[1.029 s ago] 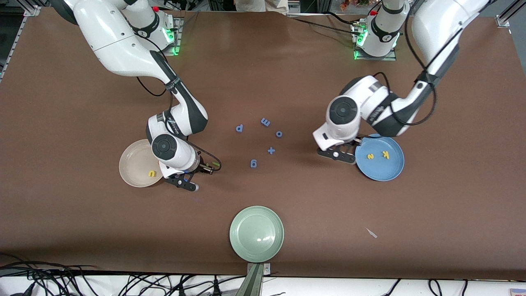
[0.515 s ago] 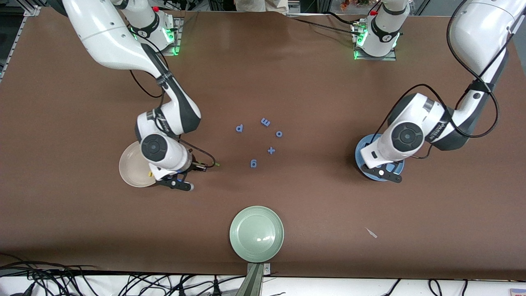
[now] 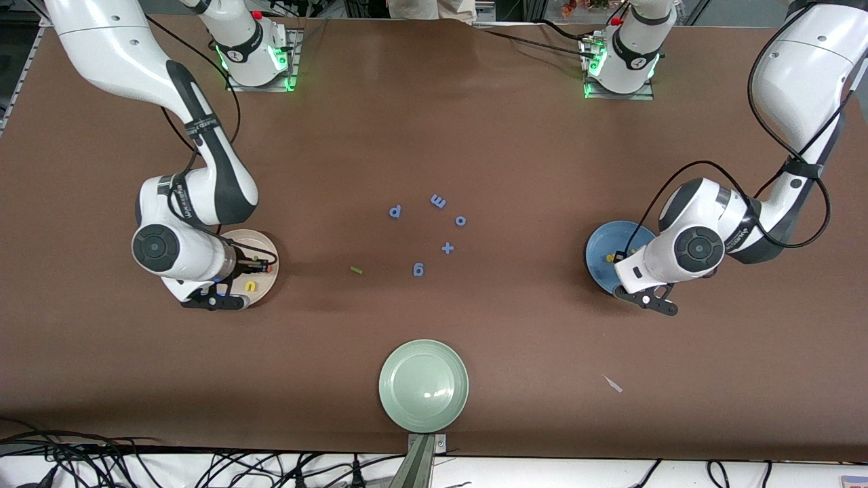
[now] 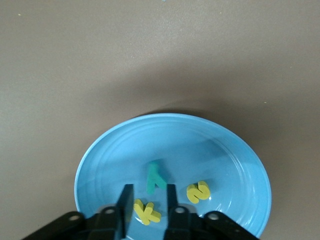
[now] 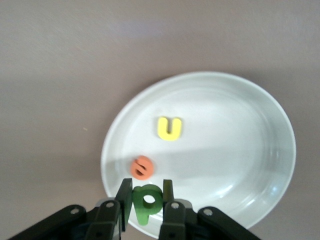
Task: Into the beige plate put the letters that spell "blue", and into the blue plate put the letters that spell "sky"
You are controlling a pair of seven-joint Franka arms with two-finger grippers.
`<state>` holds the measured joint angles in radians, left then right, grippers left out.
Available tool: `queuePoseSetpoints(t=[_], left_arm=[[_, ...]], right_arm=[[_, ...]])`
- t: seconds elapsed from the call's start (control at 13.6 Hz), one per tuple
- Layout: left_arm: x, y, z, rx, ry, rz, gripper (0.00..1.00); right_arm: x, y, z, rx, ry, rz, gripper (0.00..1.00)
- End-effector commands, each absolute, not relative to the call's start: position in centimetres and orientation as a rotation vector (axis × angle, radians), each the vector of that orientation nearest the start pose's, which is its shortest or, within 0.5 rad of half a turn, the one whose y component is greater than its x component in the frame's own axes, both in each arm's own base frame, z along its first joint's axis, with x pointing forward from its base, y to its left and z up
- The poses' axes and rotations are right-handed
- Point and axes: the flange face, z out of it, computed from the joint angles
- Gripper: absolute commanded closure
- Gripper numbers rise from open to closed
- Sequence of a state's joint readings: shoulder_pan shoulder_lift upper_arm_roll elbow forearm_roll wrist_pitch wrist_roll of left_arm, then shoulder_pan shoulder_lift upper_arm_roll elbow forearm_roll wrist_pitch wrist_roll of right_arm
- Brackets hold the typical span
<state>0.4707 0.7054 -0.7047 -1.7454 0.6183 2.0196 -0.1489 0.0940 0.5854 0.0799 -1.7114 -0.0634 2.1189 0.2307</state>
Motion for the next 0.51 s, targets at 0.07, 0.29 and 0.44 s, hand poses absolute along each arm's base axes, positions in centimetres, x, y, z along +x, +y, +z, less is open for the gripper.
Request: queuePoseSetpoints(t=[0.07, 0.29, 0.44], left_arm=[[64.0, -8.0, 24.5, -2.942, 0.552, 0.252, 0.0], [63.7, -9.3, 29.2, -2.931, 0.53, 0.22, 0.0], [63.2, -10.2, 34.2, -2.948, 0.48, 0.178, 0.0]], right_arm=[[63.3, 11.8, 24.5, -3.165, 0.117, 0.25, 0.61], [63.5, 14.0, 25.0, -3.148, 0.138, 0.229, 0.54], [63.4, 14.6, 24.7, -3.144, 0.171, 0.235, 0.51]])
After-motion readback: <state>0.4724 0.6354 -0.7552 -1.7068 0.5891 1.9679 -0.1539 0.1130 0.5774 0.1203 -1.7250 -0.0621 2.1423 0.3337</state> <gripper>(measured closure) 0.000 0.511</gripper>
